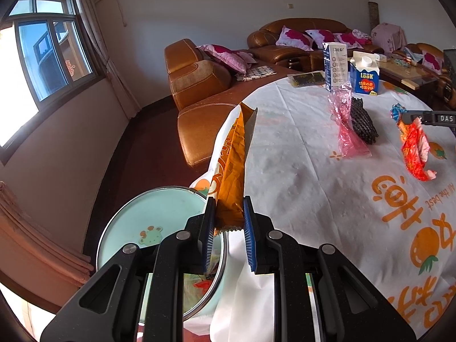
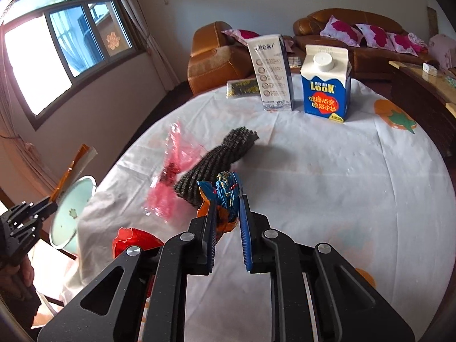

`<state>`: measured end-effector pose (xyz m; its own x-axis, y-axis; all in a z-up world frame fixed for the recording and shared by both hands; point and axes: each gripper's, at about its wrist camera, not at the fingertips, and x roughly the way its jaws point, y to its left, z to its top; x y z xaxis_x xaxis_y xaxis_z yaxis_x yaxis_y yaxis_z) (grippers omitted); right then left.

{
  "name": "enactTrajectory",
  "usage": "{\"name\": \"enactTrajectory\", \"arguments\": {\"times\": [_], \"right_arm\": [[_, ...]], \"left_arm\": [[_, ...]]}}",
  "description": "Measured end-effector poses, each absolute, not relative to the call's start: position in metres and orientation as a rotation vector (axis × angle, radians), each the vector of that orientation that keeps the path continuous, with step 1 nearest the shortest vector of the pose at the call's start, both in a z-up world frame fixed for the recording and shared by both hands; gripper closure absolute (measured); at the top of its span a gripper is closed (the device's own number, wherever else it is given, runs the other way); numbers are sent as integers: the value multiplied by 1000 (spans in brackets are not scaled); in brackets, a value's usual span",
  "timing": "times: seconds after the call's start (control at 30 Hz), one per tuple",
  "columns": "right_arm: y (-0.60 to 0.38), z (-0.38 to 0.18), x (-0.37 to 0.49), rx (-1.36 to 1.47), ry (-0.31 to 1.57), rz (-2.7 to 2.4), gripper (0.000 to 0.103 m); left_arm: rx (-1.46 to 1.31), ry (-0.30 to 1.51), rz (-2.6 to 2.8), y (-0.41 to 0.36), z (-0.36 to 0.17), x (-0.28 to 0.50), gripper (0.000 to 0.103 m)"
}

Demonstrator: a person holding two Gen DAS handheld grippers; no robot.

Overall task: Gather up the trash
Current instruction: 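Carry the orange wrapper and red bag over the teal bin with both tools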

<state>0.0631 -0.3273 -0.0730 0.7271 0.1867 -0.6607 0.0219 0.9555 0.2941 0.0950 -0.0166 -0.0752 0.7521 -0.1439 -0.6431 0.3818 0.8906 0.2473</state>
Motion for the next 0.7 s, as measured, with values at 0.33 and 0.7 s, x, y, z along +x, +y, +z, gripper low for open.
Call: {"name": "enactTrajectory", "arguments": {"times": [0.33,0.7], "right_arm": [[-282,-53,90,277,695,151,87],[-195,-35,140,209,666,275,87]], "left_arm": [[386,667,-212,15,-72,92,84],[382,692,-94,66,-75,87,84]]}}
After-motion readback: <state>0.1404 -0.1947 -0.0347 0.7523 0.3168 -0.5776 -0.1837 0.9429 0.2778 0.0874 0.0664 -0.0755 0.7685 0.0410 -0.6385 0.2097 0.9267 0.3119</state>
